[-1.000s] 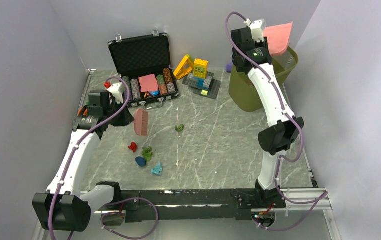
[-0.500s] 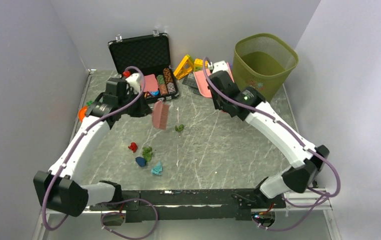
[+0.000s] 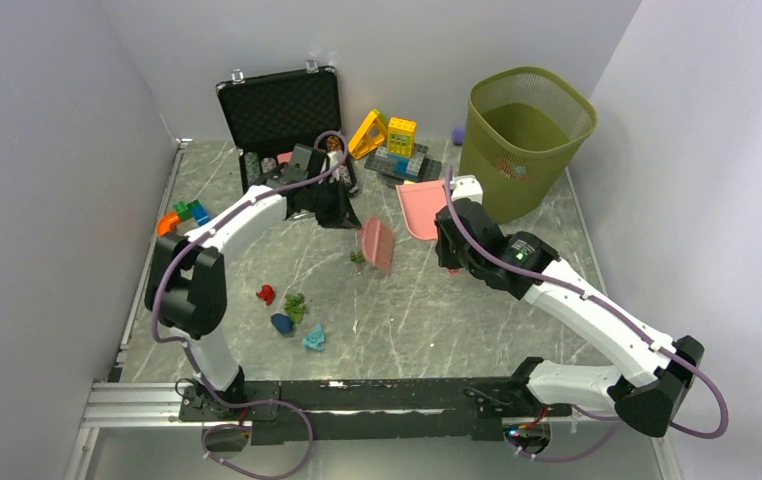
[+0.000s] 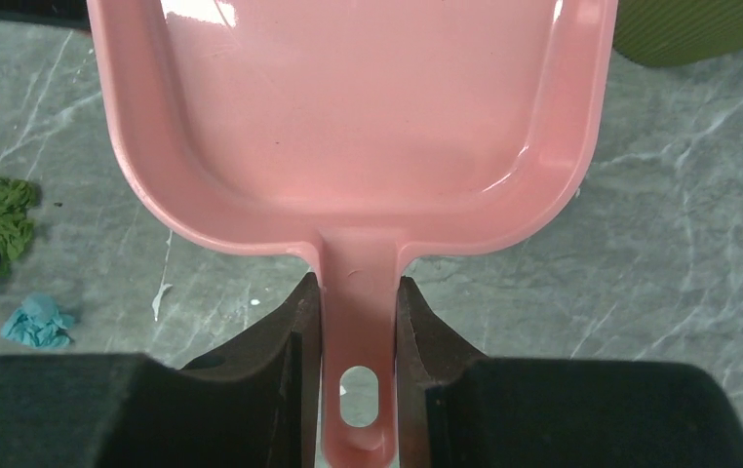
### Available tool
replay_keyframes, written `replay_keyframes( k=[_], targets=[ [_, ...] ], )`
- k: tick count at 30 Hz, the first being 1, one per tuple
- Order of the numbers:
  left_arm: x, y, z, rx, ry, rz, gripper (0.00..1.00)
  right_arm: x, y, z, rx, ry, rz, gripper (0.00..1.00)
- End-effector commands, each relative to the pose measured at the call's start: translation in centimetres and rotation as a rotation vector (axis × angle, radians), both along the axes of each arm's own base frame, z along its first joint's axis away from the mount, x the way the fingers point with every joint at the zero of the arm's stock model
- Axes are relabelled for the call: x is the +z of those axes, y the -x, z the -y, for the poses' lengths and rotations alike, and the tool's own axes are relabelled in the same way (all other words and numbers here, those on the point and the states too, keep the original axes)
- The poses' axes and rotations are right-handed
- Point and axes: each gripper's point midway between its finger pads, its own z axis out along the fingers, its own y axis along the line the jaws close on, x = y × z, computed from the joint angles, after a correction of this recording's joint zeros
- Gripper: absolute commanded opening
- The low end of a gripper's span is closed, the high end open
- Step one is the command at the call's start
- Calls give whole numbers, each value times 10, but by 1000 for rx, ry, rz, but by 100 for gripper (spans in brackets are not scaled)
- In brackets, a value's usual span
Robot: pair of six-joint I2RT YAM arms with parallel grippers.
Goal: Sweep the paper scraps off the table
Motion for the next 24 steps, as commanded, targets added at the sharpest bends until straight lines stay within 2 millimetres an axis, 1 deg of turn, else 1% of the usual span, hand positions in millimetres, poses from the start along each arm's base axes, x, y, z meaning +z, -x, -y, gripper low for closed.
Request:
replay_keyframes(
  k=[1,3,5,7,10,11,12,15,17,19,20,23,24],
  targets=[
    [-22,18,-17,116,-79,-161,0,11,-1,-10,-28,-119,47,0],
    [-35,30,-44,177,-199,-191,0,6,0,-6,-40,-100,38,0],
    [-36,44,-72,216,-296,-203,0,2,2,-5,-37,-91,35,0],
    [-26,58,-98,252,-347,-175,0,1,2,-5,-33,-92,40,0],
    [2,78,-129,300,-367,-98,0,-2,2,-7,-19,-92,40,0],
    [13,85,-132,290,-352,-68,0,-4,2,-8,-16,-92,38,0],
    [29,94,-130,247,-310,-19,0,-6,1,-9,-11,-91,36,0],
    [66,120,-110,66,-181,97,0,-9,2,-13,8,-95,30,0],
    [81,141,-102,-43,-126,140,0,-10,2,-15,20,-99,31,0],
    [86,162,-103,-120,-124,140,0,-11,3,-17,31,-106,33,0],
    [85,174,-105,-157,-137,121,0,-11,3,-17,34,-107,34,0],
    [72,205,-109,-277,-194,54,0,-13,5,-17,45,-107,33,0],
    [67,211,-110,-301,-220,41,0,-14,5,-18,48,-107,32,0]
  ],
)
